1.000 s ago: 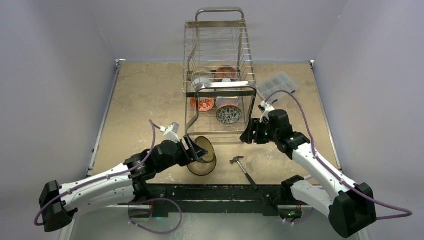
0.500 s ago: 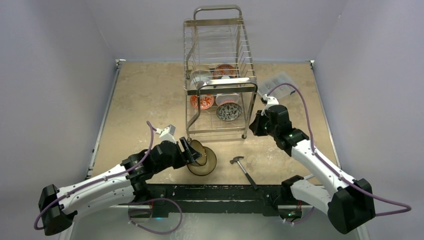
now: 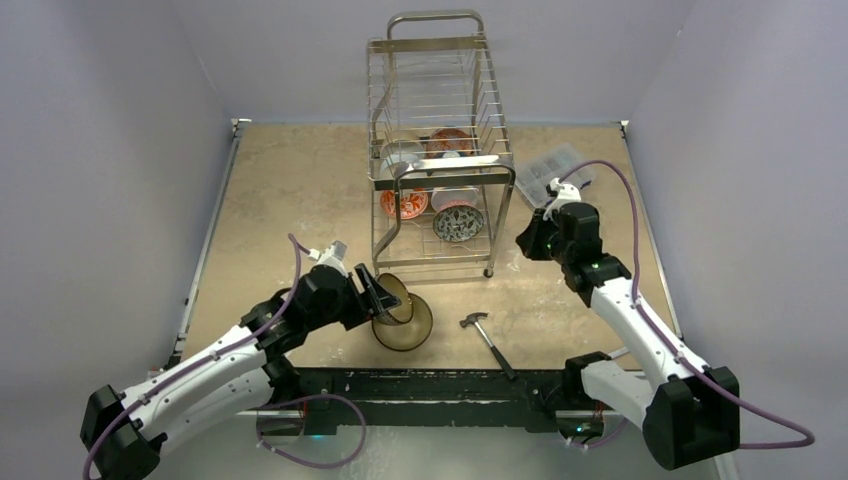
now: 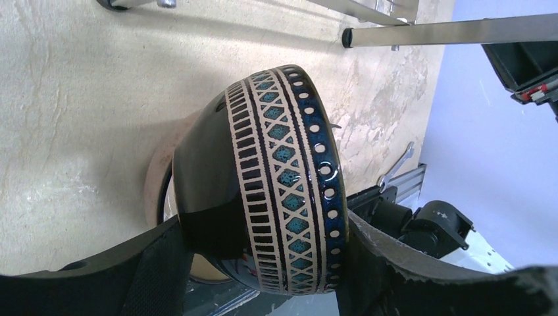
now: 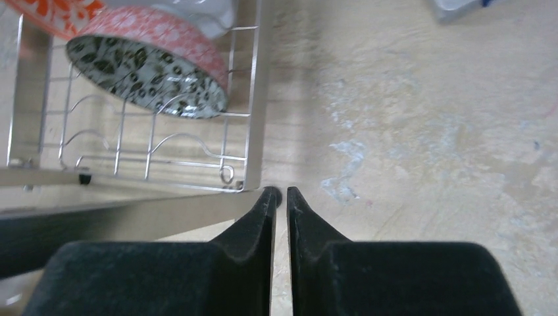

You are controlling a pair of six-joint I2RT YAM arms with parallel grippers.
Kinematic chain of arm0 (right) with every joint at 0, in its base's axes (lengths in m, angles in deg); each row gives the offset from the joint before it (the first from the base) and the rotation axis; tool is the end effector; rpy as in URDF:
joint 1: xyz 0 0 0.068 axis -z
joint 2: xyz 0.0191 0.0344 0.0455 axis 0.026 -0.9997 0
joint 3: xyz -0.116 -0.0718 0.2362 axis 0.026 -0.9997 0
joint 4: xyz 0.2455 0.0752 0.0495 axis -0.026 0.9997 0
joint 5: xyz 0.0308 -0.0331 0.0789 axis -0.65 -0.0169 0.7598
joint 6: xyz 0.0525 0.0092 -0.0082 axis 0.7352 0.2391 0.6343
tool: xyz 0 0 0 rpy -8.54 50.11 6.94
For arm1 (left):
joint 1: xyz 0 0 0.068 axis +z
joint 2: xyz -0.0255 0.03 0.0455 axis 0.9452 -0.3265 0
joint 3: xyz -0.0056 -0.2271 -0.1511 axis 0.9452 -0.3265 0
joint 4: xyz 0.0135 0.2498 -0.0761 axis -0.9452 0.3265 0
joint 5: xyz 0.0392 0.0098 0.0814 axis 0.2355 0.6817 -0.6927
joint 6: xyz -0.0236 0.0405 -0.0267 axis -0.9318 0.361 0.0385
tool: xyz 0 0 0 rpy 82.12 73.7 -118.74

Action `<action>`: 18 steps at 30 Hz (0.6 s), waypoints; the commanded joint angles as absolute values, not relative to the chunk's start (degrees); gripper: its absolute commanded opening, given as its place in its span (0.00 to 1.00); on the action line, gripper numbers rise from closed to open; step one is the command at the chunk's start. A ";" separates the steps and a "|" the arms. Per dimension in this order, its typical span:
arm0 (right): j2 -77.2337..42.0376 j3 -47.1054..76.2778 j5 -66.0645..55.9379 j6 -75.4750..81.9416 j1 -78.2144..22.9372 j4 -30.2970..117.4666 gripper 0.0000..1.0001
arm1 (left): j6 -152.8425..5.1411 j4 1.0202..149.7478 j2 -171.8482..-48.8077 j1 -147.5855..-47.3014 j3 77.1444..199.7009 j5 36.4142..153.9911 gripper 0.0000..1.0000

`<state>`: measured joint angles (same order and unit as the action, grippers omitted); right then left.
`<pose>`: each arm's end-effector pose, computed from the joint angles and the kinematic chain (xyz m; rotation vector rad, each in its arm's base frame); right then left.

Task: Load the bowls into the dish rack
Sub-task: Adjust the dish rack at the center of the board.

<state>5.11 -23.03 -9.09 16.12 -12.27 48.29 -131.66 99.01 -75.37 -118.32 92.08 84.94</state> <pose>0.2238 0.0571 0.2618 0.0654 2.0437 0.4320 0.1091 -0.1168 0.2164 -0.4844 2.3777 -1.0273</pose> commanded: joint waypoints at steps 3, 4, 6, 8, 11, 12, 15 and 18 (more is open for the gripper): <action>10.21 -24.28 2.12 12.00 -12.40 47.01 0.23 | -127.11 92.62 -77.40 -110.09 94.76 95.84 0.00; 11.32 -25.23 3.82 12.00 -12.40 46.43 0.25 | -127.01 91.62 -77.90 -109.13 94.67 97.15 0.00; 14.41 -27.22 7.25 12.38 -12.40 44.96 0.31 | -126.88 89.97 -78.96 -107.49 94.80 99.58 0.00; 17.17 -29.33 9.77 13.36 -12.41 43.31 0.40 | -126.87 88.48 -80.08 -106.11 94.84 101.73 0.00; 19.89 -31.40 13.14 14.33 -12.49 40.35 0.53 | -126.72 87.34 -81.59 -105.20 95.23 103.43 0.00; 20.31 -31.57 13.66 14.32 -12.49 39.89 0.57 | -126.65 87.02 -82.03 -105.14 95.32 103.79 0.00; 20.32 -31.18 14.50 14.33 -12.51 37.68 0.69 | -126.01 86.90 -82.72 -105.04 96.03 104.63 0.00; 18.78 -29.97 14.41 14.03 -12.49 35.65 0.76 | -125.20 87.62 -82.47 -105.03 96.84 104.71 0.00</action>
